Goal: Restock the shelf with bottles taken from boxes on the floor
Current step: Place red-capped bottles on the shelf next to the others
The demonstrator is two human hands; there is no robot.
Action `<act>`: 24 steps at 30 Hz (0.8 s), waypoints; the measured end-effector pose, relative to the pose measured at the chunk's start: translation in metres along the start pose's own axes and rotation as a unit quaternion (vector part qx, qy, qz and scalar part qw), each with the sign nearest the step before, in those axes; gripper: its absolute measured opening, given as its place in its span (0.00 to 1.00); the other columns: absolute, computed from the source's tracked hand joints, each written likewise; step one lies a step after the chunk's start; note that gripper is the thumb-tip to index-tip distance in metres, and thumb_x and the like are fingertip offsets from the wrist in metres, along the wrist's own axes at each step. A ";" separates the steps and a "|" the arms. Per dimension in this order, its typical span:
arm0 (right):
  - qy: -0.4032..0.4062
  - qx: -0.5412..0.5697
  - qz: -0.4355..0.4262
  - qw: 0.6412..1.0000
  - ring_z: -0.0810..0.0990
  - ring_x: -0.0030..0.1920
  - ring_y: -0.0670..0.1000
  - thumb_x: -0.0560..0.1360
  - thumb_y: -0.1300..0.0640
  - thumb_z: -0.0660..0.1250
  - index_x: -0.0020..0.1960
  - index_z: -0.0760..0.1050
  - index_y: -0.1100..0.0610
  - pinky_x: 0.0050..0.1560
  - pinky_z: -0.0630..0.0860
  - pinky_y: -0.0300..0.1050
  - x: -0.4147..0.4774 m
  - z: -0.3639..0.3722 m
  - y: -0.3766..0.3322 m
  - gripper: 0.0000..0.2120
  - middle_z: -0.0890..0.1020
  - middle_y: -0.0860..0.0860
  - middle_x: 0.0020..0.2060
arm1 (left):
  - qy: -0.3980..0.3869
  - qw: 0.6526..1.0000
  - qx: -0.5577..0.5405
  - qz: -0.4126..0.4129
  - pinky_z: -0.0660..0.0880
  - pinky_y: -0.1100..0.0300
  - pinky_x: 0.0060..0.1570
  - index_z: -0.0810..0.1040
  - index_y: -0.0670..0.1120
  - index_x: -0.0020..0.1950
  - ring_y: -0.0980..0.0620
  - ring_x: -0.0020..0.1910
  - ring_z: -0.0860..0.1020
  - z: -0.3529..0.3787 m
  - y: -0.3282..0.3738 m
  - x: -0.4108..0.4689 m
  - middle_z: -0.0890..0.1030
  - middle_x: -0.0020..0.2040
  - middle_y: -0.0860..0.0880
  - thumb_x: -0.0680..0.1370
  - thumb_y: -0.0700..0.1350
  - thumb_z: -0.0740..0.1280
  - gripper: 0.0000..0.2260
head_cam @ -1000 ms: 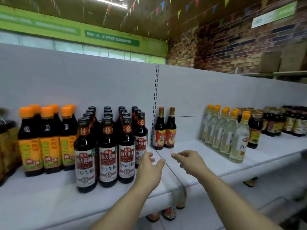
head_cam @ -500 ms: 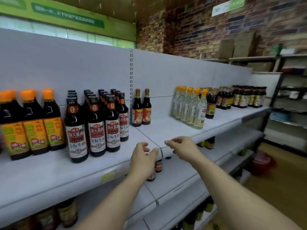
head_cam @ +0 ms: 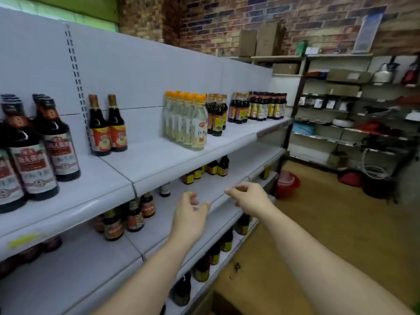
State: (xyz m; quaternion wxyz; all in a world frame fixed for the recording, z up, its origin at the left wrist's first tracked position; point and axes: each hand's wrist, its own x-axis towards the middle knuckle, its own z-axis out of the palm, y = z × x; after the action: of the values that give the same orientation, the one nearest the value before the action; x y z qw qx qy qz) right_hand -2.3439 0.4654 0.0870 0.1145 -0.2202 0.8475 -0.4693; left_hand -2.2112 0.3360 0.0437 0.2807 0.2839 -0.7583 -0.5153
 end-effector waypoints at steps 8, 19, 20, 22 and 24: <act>0.008 -0.026 0.025 0.999 0.84 0.44 0.52 0.75 0.37 0.71 0.58 0.82 0.54 0.46 0.83 0.50 0.014 -0.085 0.091 0.23 0.86 0.53 0.45 | -0.025 0.999 0.002 -0.020 0.73 0.55 0.53 0.69 0.53 0.65 0.53 0.57 0.76 0.125 0.009 -0.021 0.76 0.60 0.51 0.81 0.55 0.67 0.15; 0.003 -0.005 0.129 0.992 0.84 0.54 0.53 0.74 0.36 0.72 0.61 0.79 0.50 0.54 0.83 0.57 0.034 -0.077 0.195 0.23 0.82 0.48 0.57 | -0.078 0.991 0.058 -0.096 0.72 0.58 0.49 0.70 0.49 0.69 0.54 0.53 0.76 0.194 -0.063 -0.026 0.76 0.58 0.52 0.81 0.55 0.67 0.19; 0.005 0.002 0.141 0.990 0.83 0.55 0.54 0.74 0.37 0.72 0.61 0.78 0.50 0.56 0.83 0.58 0.036 -0.071 0.205 0.23 0.82 0.48 0.58 | -0.085 0.989 0.061 -0.106 0.73 0.57 0.51 0.70 0.48 0.70 0.53 0.54 0.77 0.197 -0.074 -0.024 0.76 0.58 0.52 0.81 0.55 0.67 0.20; 0.009 0.010 0.168 0.986 0.83 0.56 0.54 0.74 0.38 0.73 0.61 0.78 0.50 0.58 0.82 0.59 0.042 -0.057 0.223 0.21 0.82 0.48 0.57 | -0.106 0.984 0.070 -0.126 0.76 0.54 0.55 0.71 0.49 0.70 0.52 0.56 0.77 0.203 -0.098 -0.022 0.76 0.59 0.52 0.81 0.55 0.68 0.20; 0.014 0.016 0.203 0.979 0.83 0.55 0.55 0.75 0.41 0.73 0.63 0.78 0.53 0.58 0.82 0.58 0.046 -0.041 0.241 0.22 0.82 0.49 0.57 | -0.131 0.977 0.080 -0.148 0.75 0.52 0.59 0.70 0.49 0.70 0.51 0.59 0.77 0.208 -0.124 -0.019 0.76 0.60 0.52 0.81 0.56 0.68 0.20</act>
State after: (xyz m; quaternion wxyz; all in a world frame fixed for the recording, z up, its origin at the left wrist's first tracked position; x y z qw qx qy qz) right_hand -2.4651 0.5853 -0.0949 0.1995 -0.0349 0.8682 -0.4529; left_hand -2.3306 0.4411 -0.1400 0.0757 0.3448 -0.7770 -0.5213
